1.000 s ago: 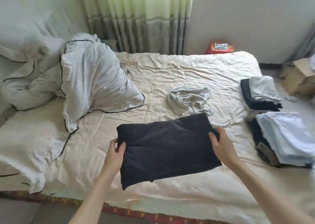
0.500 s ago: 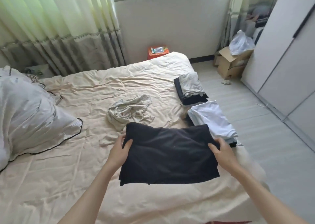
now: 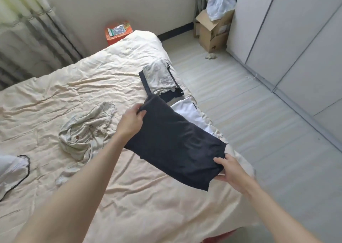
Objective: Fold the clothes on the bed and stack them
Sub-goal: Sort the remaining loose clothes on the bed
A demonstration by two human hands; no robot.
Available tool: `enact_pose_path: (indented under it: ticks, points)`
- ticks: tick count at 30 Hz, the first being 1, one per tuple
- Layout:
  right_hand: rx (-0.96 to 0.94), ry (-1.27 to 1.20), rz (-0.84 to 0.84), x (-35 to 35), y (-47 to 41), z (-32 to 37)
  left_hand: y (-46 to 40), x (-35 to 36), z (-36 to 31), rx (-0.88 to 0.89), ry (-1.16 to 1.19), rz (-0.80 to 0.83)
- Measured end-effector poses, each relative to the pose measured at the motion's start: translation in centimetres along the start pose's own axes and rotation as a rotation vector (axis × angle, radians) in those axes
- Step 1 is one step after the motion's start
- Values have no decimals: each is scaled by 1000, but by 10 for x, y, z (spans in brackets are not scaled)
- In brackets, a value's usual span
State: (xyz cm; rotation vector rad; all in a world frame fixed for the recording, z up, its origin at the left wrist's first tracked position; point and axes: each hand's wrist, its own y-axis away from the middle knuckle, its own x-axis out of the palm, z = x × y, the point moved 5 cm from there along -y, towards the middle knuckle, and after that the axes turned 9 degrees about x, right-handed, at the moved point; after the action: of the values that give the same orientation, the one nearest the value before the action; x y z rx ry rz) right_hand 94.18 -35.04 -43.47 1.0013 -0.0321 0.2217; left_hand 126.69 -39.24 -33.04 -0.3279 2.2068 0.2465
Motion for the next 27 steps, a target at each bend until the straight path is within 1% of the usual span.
enact_pose_path:
  ticks: [3,6,9,11,14,17,18,19,20,22,23,24,25,26,27]
  points:
    - [-20,-125,-29,-3,-16,2,-64,18,-37,115,-74,32]
    - [-29,-202,-65,-3,-38,4,-115,50,-53,166,-165,112]
    - [-23,-244,-67,-2,-65,2,-152,91,-51,187,-218,160]
    - [-2,-243,-83,-3,-82,-5,-168,118,-45,186,-288,155]
    - [48,-251,-125,-5,-103,-20,-182,160,-36,196,-356,138]
    - [126,-206,-174,-9,-113,-35,-183,189,-20,156,-418,164]
    - [137,-154,-226,-11,-115,-39,-181,194,-16,157,-432,162]
    - [135,-68,-321,-16,-114,-42,-177,197,-14,180,-442,146]
    - [102,44,-459,-23,-112,-41,-171,199,-16,233,-454,120]
    - [-70,304,-723,-31,-102,-27,-152,206,-21,389,-503,98]
    - [-194,451,-786,-29,-98,-16,-140,211,-22,465,-529,113]
    - [-332,598,-792,-22,-95,-5,-127,216,-20,518,-547,141]
    - [-470,743,-763,-13,-95,5,-115,221,-15,532,-555,180]
    - [-589,882,-713,-4,-97,11,-105,225,-8,503,-557,223]
    - [-662,1014,-638,6,-102,16,-98,228,1,449,-555,261]
